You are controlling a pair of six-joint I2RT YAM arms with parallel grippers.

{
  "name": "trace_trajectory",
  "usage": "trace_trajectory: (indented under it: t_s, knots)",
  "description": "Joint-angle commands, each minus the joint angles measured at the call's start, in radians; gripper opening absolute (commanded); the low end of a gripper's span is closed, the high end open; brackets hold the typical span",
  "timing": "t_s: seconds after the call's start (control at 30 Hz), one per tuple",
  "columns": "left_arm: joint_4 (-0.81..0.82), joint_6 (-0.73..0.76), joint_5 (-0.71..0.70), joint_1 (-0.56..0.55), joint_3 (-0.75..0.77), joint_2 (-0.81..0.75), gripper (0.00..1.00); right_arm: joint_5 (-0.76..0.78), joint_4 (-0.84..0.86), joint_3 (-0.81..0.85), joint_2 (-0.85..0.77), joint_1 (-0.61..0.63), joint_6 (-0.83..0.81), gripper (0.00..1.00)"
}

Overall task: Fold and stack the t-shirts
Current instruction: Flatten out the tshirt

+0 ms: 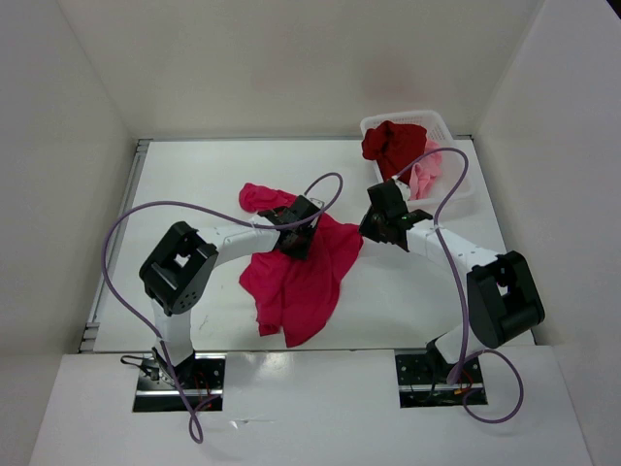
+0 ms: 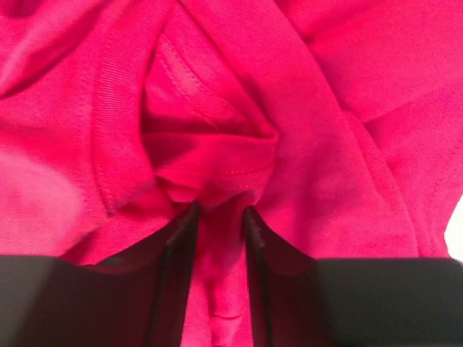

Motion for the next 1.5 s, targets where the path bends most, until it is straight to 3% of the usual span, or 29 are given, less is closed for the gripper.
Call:
trace_trajectory:
  t_s: [0.0, 0.1, 0.17, 0.27, 0.33, 0.53, 0.67, 0.8, 0.9, 1.0, 1.03, 1.13, 1.2, 1.23, 1.3, 1.37, 1.47]
  knots:
    - [0.045, 0.036, -0.056, 0.004, 0.023, -0.010, 0.37, 0.014, 0.011, -0.014, -0.038, -0.005, 0.006, 0.00]
    - [0.031, 0.047, -0.078, 0.004, 0.023, 0.008, 0.30, 0.014, 0.011, -0.025, -0.048, -0.014, 0.015, 0.00]
    - [0.031, 0.059, -0.090, 0.004, 0.013, 0.005, 0.18, 0.014, 0.011, -0.025, -0.057, -0.014, 0.015, 0.00]
    - [0.022, 0.047, -0.090, 0.004, 0.013, -0.081, 0.06, 0.014, 0.011, -0.025, -0.057, -0.014, 0.015, 0.00]
    - [-0.030, 0.018, -0.029, 0.042, 0.055, -0.168, 0.04, 0.005, 0.011, -0.014, -0.047, -0.014, 0.015, 0.00]
    - [-0.120, -0.051, 0.200, 0.282, 0.064, -0.406, 0.04, 0.046, -0.018, 0.148, 0.018, -0.027, -0.032, 0.00]
    - [-0.144, -0.051, 0.250, 0.471, -0.005, -0.546, 0.04, 0.046, -0.027, 0.323, 0.094, -0.065, -0.075, 0.00]
    - [-0.186, -0.032, 0.241, 0.554, -0.059, -0.604, 0.07, 0.046, -0.049, 0.490, 0.212, -0.102, -0.117, 0.01]
    - [-0.208, -0.012, 0.220, 0.638, -0.091, -0.636, 0.10, 0.046, -0.061, 0.615, 0.298, -0.134, -0.126, 0.14]
    - [-0.233, -0.011, 0.153, 0.650, -0.118, -0.661, 0.14, 0.031, -0.073, 0.721, 0.335, -0.154, -0.138, 0.23]
    - [-0.243, -0.021, 0.152, 0.671, -0.119, -0.661, 0.19, 0.020, -0.089, 0.737, 0.335, -0.154, -0.138, 0.36]
    - [-0.230, -0.021, 0.139, 0.691, -0.155, -0.644, 0.33, -0.039, -0.098, 0.693, 0.260, -0.154, -0.161, 0.44]
    - [-0.210, -0.030, 0.139, 0.705, -0.155, -0.607, 0.46, -0.121, -0.081, 0.531, 0.150, -0.154, -0.149, 0.42]
    - [-0.210, -0.030, 0.187, 0.717, -0.143, -0.575, 0.57, -0.145, -0.052, 0.461, 0.109, -0.143, -0.140, 0.37]
    - [-0.200, -0.030, 0.200, 0.728, -0.106, -0.551, 0.64, -0.191, -0.052, 0.273, 0.011, -0.133, -0.128, 0.13]
    - [-0.231, -0.007, 0.176, 0.717, -0.097, -0.561, 0.65, -0.210, -0.052, 0.142, -0.039, -0.094, -0.128, 0.00]
    - [-0.280, 0.024, 0.110, 0.644, -0.085, -0.592, 0.46, -0.201, -0.052, 0.026, -0.103, -0.033, -0.105, 0.00]
